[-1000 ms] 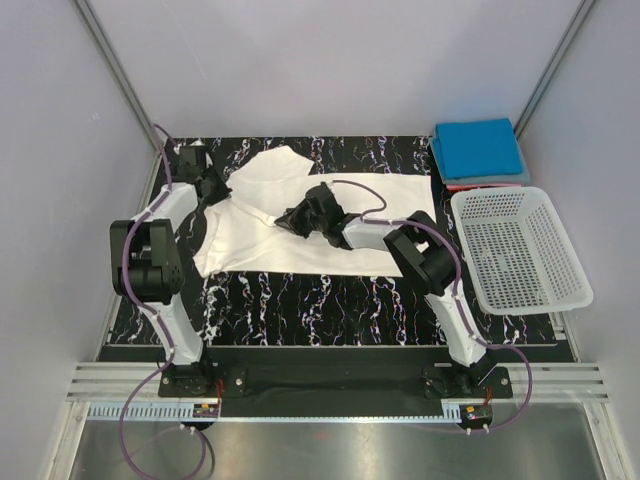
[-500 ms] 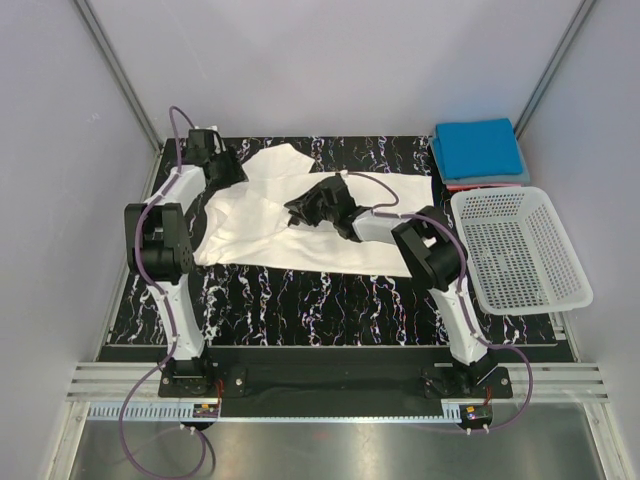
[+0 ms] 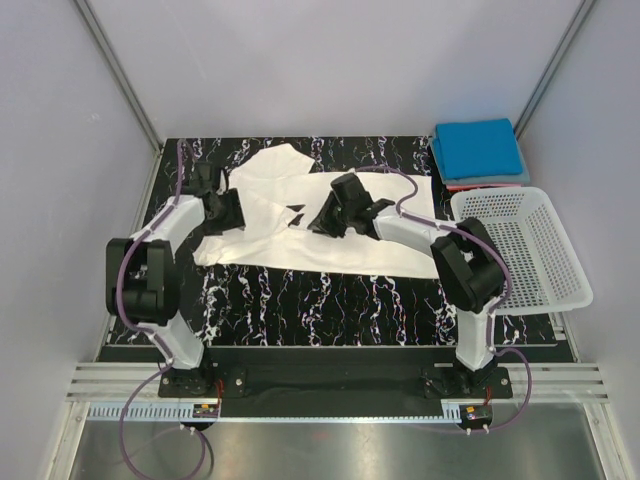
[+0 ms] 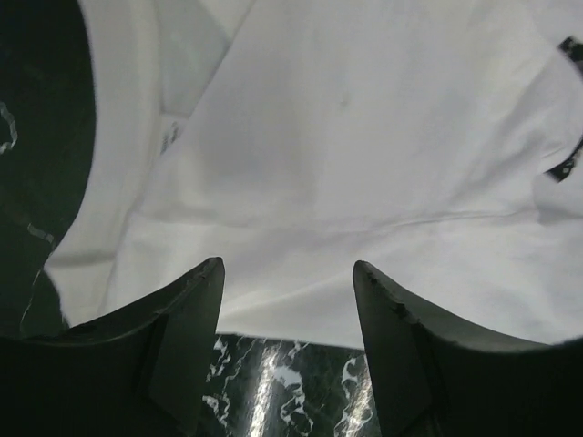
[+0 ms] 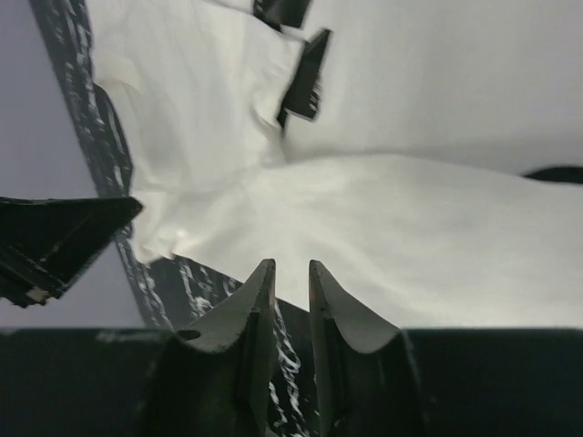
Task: Fold and stack the t-shirts
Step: Fold the tshirt
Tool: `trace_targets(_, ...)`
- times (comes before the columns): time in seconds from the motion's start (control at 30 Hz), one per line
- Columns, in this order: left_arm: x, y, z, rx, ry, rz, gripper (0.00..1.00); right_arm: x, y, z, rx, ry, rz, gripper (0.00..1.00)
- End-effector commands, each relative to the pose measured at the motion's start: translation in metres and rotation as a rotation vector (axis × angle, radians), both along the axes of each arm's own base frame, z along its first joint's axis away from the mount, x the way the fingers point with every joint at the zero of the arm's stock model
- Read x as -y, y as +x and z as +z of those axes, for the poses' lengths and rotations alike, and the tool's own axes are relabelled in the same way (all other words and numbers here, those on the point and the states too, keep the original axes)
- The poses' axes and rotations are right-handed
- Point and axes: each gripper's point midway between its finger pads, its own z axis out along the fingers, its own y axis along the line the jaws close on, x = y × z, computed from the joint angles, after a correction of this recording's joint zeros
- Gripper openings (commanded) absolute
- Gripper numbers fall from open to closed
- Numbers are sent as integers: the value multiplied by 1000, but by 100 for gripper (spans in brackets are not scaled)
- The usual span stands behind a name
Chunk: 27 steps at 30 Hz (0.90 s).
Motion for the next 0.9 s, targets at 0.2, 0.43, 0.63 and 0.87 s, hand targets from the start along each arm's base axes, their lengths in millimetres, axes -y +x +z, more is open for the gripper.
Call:
trace_targets(0.2,-59,-69,10,29,131,322,68,89,-71,-32,-68,-332,43,25)
trace_targets(0.43,-69,-90,-13,50,52,429,65,129,-70,-49,-88,-390,6,23)
trace_targets(0.63,-78,-88,-13,130,-13,506,61,164,-69,-58,-127,-470,-41,21)
trace_targets(0.87,-88,-75,-16,175,-1,549,63,193,-65,-58,-120,-543,-77,20)
